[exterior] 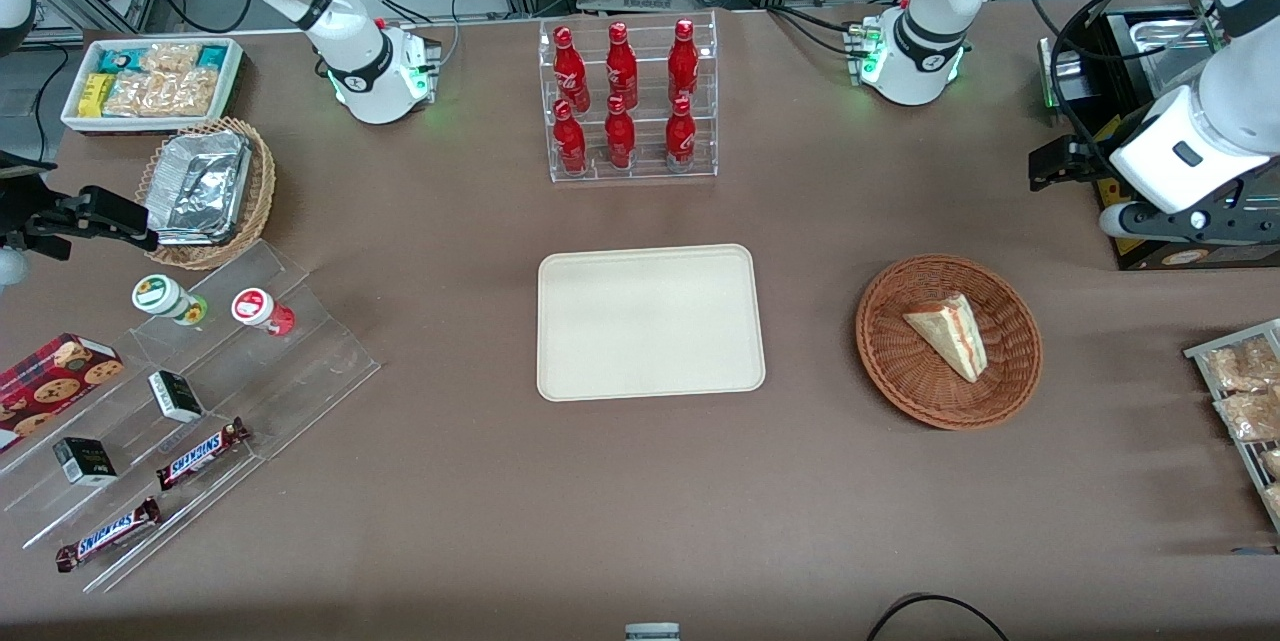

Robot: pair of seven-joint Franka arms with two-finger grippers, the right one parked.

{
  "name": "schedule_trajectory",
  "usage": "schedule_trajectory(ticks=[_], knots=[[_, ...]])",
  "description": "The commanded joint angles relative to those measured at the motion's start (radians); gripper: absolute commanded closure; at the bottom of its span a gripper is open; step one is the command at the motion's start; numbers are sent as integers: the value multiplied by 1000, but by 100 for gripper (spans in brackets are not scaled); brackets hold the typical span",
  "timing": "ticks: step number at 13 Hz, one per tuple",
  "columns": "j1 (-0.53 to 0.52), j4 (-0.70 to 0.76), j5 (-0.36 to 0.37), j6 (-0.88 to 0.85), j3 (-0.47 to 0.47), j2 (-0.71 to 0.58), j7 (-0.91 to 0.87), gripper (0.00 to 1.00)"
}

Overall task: Place sandwich from basket to tray
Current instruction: 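Move the left gripper down over the wrapped sandwich in the wicker basket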

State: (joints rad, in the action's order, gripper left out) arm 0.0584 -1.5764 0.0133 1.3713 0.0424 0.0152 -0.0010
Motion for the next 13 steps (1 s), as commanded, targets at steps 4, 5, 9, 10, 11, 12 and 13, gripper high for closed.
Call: schedule_trajectory(ticks=[4,5,9,10,11,12,13], knots=[[-11,-152,10,115,-1,-77,4,0],[-11,-168,10,130,-9,-61,-8,0],[-11,-311,11,339,-10,-44,-178,0],[-9,-351,11,398,-10,-37,-239,0],[-8,-394,11,461,-9,-34,-299,0],[-5,-430,11,521,-9,-25,-360,0],[-3,-447,11,567,-7,-5,-428,0]])
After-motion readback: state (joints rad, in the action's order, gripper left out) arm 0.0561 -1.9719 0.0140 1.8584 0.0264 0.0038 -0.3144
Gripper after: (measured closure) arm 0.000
